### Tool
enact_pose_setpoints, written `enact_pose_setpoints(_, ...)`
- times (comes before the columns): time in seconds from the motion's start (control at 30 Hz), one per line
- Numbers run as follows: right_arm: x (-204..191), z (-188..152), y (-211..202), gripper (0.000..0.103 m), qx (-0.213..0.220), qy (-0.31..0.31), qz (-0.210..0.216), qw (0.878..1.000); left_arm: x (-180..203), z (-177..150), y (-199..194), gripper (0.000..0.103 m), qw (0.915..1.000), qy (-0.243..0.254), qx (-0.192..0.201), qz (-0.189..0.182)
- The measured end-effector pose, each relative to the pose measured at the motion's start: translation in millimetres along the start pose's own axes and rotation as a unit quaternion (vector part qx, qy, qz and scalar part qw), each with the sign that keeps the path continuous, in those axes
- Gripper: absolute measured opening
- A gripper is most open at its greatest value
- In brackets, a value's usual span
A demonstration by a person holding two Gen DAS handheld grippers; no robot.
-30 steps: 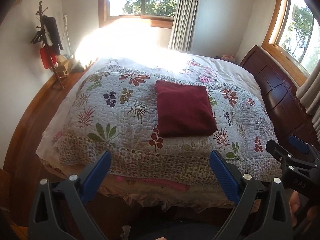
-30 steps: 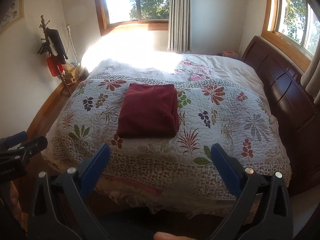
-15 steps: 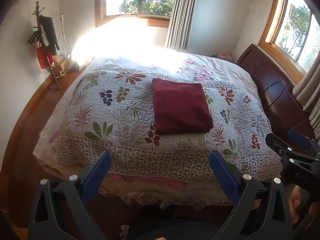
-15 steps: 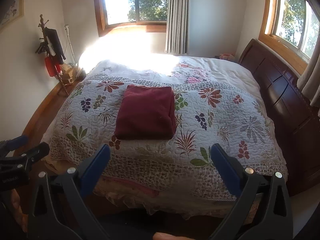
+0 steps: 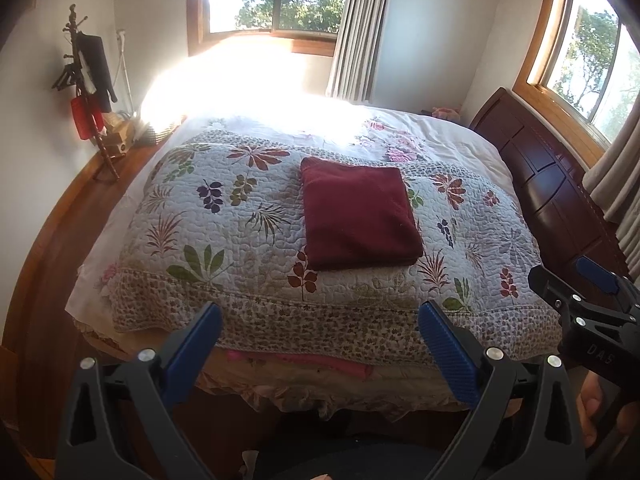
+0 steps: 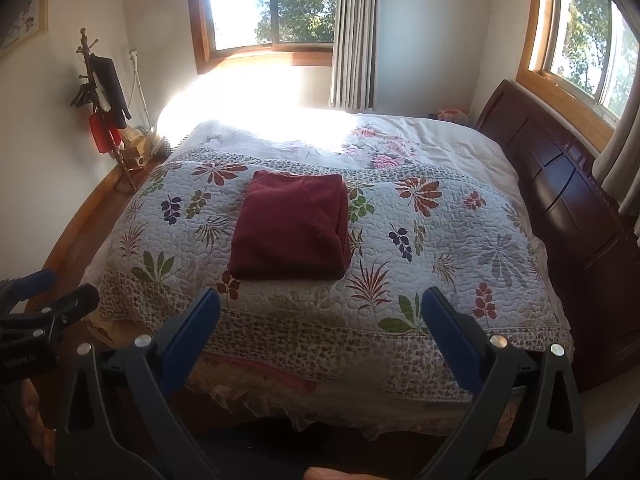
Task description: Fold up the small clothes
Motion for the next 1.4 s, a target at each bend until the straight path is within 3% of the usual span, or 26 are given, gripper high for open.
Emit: enact_pose_setpoints(1.4, -3, 6, 10, 0.1, -0.006, -0.006, 0.005, 1.0, -7, 8, 4, 0.099, 0.9998, 0.0, 0.006, 0.017)
Point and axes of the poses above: each gripper's, at about its wrist camera, not at the fingertips, and y roughly the way its jaws point, x to its right, z to its top, the point moved 4 cm from there along y, roughly the way its jaws point, and after that the axes turned 14 degrees about -z, right-handed, at the moved point
